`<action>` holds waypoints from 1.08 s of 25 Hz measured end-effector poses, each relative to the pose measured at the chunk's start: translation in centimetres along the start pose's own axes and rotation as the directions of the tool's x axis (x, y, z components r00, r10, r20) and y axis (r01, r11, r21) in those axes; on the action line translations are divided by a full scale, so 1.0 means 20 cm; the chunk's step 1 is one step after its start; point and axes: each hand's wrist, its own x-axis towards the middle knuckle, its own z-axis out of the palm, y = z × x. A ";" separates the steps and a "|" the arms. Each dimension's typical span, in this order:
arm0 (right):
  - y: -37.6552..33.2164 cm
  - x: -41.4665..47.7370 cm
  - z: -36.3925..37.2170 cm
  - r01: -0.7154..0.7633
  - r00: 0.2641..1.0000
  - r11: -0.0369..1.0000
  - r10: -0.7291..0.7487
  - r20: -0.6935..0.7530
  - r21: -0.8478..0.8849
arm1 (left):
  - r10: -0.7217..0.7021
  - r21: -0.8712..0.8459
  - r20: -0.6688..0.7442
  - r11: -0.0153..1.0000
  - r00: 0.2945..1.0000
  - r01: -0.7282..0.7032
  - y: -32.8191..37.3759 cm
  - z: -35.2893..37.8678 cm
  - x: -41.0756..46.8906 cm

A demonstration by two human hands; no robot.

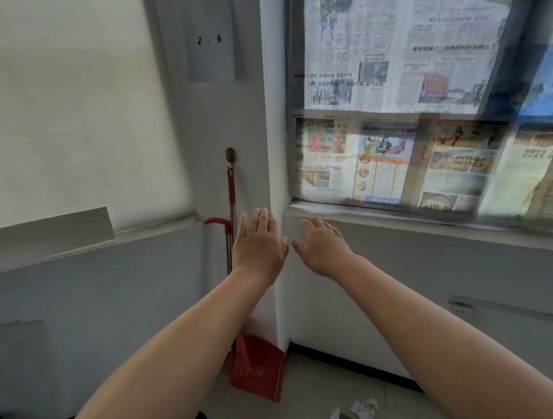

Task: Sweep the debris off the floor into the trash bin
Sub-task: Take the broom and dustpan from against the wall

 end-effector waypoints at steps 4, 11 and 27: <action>-0.01 0.23 0.02 0.043 0.998 0.999 -0.045 0.040 0.032 | -0.044 0.023 0.008 0.999 0.999 0.044 -0.07 0.05 0.15; 0.14 0.52 0.14 0.078 0.984 0.996 -0.084 0.157 0.048 | -0.153 0.147 0.189 0.981 0.970 0.126 -0.21 0.30 0.36; -0.15 1.51 0.75 -0.081 0.949 0.964 -0.003 0.317 0.253 | -0.134 0.100 0.251 0.989 0.959 0.112 -0.94 0.97 0.96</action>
